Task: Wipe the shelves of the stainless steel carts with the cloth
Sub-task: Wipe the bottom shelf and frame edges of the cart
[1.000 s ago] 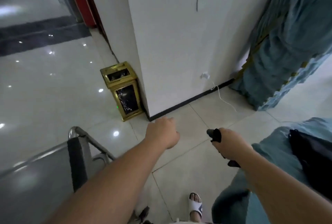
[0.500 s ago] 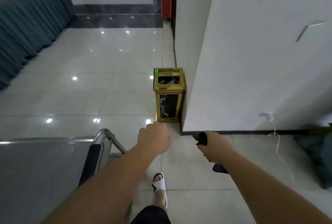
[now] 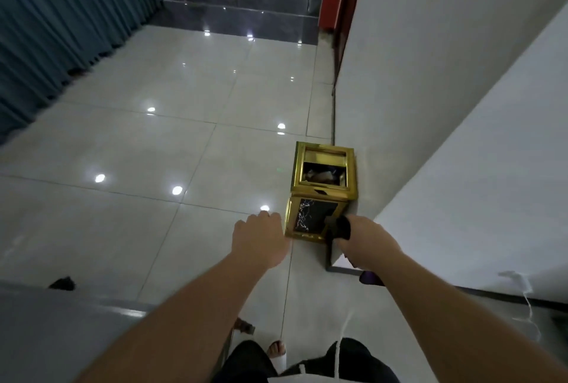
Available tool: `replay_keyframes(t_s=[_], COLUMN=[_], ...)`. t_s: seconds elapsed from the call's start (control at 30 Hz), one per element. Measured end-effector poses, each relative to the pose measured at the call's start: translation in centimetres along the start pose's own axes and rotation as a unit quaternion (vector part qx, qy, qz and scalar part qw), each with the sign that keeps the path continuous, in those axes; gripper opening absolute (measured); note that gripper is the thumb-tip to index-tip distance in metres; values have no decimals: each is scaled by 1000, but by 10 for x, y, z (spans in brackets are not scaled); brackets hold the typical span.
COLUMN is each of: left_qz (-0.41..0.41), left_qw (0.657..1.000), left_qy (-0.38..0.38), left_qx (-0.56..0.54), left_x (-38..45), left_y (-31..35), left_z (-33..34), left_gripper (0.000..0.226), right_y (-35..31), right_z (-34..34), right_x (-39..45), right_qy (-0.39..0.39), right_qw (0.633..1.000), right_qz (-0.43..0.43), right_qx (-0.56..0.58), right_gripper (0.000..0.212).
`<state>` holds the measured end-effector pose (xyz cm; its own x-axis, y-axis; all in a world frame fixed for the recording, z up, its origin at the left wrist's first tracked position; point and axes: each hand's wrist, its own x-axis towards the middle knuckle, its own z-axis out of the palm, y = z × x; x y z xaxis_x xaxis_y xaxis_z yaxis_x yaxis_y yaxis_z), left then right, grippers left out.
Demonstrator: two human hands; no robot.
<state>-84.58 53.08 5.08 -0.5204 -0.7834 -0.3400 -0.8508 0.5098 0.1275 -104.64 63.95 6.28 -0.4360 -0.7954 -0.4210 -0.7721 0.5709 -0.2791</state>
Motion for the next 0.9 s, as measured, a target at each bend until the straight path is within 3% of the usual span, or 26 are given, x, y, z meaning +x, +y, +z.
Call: replay_keyframes(t_s=[0.27,0.43,0.63,0.9], left_qz=[-148,-269,-411,-528], left_qw=[989,962,901,816], left_qy=[-3,5,13,24], left_qx=[-21,-51,-139,-233], left_x=[88,130,131,120], left_y=[-71,-105,-146,-228], left_z=[-12,-40,-53,-48], left_gripper=[38,43,44,44], right_y=[-69,-138,-247,-385], right_z=[-32,-67,-80,-26], right_x=[154,253,314,324], right_qy=[-47,-79,-109,-185], right_qw=[989,956,907,829], right_qz=[-117,-238,-354,-466], right_qx=[-79,-150,-202,-248], right_gripper=[35,32,36,37])
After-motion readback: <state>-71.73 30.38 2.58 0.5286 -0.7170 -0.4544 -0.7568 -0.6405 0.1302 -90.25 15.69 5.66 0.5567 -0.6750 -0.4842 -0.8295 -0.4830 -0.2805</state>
